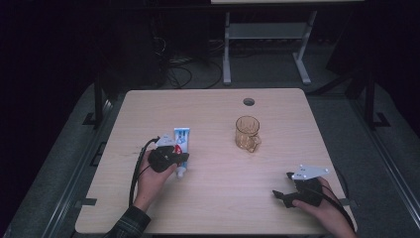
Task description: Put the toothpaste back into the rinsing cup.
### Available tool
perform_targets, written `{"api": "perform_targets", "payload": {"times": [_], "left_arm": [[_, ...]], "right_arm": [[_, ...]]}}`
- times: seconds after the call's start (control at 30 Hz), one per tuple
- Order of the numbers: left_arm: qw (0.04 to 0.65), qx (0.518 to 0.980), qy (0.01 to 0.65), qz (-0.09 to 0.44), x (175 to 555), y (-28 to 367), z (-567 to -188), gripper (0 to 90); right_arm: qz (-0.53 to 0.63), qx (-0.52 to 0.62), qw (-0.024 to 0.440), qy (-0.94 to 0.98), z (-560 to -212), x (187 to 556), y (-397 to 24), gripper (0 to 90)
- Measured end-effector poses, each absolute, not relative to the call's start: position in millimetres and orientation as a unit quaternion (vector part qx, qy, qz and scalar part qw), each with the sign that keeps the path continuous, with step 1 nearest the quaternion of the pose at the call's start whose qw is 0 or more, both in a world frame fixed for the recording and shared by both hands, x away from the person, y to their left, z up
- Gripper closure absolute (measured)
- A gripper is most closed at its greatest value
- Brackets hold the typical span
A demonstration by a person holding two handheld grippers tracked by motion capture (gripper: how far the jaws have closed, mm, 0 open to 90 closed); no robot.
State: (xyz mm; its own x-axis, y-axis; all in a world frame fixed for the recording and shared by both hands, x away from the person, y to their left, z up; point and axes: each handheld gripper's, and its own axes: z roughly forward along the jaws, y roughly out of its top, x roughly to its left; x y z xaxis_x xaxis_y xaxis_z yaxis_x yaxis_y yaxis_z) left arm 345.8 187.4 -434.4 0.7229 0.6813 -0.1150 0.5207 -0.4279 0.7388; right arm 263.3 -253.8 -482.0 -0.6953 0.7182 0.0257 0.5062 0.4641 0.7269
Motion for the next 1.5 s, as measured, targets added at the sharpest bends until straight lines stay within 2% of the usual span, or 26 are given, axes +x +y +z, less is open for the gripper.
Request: {"api": "perform_targets", "payload": {"times": [0.63, 1.5], "left_arm": [[0.365, 0.856, 0.353, 0.098, 348, 180, -447, 89.9], [0.35, 0.849, 0.375, 0.127, 348, 207, -444, 89.9]], "right_arm": [[0.369, 0.363, 0.143, 0.844, -482, 263, -254, 13.7], [0.369, 0.361, 0.143, 0.845, -482, 263, -254, 13.7]]}}
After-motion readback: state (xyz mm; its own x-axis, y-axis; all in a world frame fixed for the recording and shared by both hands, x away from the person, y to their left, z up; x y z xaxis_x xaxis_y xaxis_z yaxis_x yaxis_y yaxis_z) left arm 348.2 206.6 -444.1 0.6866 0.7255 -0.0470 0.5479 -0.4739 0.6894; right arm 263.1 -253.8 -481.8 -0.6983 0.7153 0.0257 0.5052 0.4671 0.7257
